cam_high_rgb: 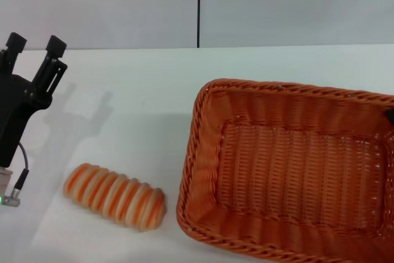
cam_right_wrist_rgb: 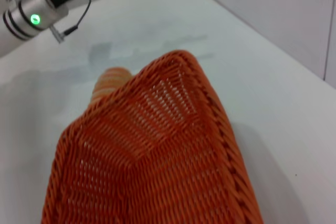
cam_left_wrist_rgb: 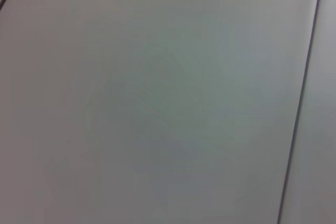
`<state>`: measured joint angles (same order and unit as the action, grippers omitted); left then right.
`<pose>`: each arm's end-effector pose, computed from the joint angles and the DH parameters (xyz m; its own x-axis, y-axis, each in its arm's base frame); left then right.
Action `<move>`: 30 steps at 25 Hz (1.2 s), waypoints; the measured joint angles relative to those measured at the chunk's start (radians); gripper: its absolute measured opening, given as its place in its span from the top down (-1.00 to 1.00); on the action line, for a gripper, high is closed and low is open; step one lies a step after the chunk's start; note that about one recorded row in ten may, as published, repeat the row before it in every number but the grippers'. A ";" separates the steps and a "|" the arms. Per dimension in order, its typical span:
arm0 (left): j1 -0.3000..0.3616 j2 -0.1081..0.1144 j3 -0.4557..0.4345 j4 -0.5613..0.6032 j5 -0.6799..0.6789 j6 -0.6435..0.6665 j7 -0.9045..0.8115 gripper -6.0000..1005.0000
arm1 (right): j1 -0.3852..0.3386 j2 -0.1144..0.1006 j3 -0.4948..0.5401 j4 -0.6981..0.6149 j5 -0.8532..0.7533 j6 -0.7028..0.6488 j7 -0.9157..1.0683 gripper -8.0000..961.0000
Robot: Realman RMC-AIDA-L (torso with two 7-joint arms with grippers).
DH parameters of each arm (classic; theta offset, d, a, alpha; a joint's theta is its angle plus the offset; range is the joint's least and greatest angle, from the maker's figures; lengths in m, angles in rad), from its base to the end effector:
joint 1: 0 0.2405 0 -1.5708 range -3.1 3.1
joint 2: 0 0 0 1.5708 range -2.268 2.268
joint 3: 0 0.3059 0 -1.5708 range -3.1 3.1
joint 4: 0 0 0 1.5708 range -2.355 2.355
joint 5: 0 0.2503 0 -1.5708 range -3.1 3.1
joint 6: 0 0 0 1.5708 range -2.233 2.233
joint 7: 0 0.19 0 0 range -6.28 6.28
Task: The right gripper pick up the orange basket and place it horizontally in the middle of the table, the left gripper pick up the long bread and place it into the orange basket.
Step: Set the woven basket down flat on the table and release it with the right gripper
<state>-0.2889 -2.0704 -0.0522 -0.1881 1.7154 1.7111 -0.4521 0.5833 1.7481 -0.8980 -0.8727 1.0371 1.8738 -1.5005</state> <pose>-0.3571 0.3038 -0.0604 0.3610 -0.2045 0.9099 0.8183 -0.3985 -0.4142 0.3099 0.4045 0.0865 0.9415 -0.3300 -0.0683 -0.3340 -0.9408 -0.0575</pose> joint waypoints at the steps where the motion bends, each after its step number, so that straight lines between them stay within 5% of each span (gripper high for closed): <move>1: 0.000 0.000 0.003 0.000 0.000 -0.002 0.000 -0.68 | 0.004 0.002 -0.001 0.005 -0.006 -0.001 -0.011 0.63; 16: -0.003 -0.004 0.060 -0.019 -0.001 -0.056 0.003 -0.68 | 0.075 0.057 -0.001 0.044 -0.024 -0.030 -0.151 0.63; 30: -0.002 -0.004 0.081 -0.032 0.000 -0.058 -0.005 -0.68 | 0.113 0.144 -0.002 0.065 -0.122 -0.130 -0.185 0.62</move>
<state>-0.2909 -2.0739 0.0290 -0.2203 1.7150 1.6534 -0.4569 0.6963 1.8924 -0.8998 -0.8075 0.9147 1.7439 -1.6858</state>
